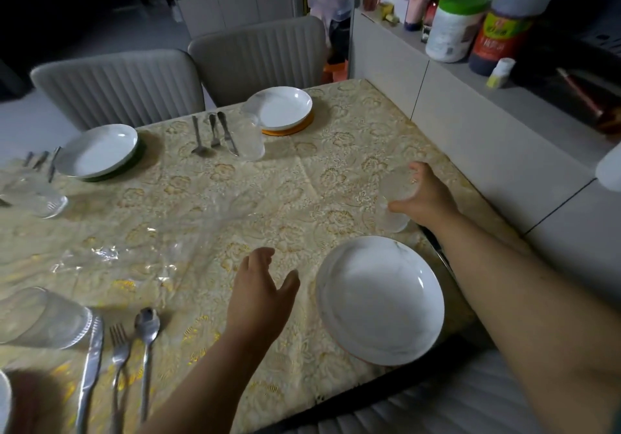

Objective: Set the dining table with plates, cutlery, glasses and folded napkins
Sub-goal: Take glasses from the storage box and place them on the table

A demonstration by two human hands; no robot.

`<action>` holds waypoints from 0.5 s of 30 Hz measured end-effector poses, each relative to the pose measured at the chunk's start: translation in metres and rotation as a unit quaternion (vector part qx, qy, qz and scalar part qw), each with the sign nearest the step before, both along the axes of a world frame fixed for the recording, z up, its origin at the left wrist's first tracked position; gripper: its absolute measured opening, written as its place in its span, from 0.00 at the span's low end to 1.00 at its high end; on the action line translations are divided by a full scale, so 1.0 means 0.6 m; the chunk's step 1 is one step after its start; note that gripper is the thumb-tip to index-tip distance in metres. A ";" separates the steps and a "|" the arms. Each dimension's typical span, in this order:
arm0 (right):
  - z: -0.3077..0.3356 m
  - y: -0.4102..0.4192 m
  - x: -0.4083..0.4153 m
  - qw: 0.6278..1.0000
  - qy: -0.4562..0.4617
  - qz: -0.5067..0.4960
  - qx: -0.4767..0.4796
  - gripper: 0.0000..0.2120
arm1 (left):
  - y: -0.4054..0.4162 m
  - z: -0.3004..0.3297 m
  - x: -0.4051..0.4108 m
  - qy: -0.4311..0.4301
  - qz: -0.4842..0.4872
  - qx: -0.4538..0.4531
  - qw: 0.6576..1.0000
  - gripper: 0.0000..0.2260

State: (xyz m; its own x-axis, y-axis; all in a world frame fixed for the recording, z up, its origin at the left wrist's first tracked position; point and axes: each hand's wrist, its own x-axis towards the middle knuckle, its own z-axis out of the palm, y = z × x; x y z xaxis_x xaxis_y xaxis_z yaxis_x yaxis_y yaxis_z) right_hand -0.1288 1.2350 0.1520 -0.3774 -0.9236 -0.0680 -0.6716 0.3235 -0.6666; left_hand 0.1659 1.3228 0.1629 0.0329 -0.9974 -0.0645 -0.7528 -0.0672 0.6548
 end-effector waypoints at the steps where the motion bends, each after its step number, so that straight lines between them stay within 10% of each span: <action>1: 0.001 0.001 0.000 1.000 0.008 0.005 0.003 0.45 | -0.001 0.002 -0.002 -0.001 0.002 -0.002 1.000 0.24; 15: 0.031 0.003 0.022 0.986 0.151 0.019 0.073 0.51 | 0.020 0.032 0.006 0.011 0.026 -0.011 1.000 0.24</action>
